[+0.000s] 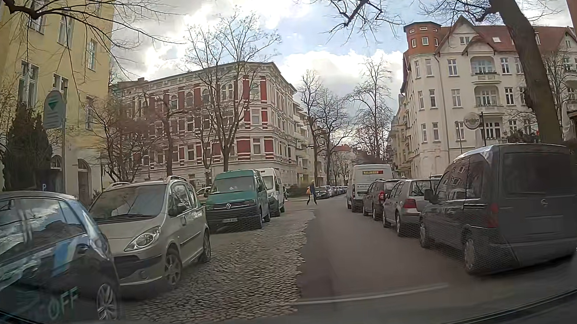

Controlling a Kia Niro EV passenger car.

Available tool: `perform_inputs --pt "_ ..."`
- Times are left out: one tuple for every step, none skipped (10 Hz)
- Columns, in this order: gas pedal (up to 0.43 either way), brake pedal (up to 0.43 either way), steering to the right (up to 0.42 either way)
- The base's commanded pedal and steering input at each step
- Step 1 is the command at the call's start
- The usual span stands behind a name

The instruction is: Follow the waypoints while adhering to traffic rules and regulations

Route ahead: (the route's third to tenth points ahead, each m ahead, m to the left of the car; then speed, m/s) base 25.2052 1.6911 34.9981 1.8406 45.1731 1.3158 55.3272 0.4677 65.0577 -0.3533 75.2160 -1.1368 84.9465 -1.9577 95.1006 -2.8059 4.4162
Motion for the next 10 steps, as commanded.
perform_inputs --pt "0.028 0.030 0.009" --pt "0.028 0.030 0.006" --pt "0.028 0.030 0.005" --pt "0.028 0.030 0.007" --pt "0.039 0.030 0.008" --pt "0.039 0.030 0.007" --pt "0.039 0.030 0.004" --pt "0.039 0.030 0.002" --pt "0.039 0.030 0.002" --pt "0.039 0.030 0.002"
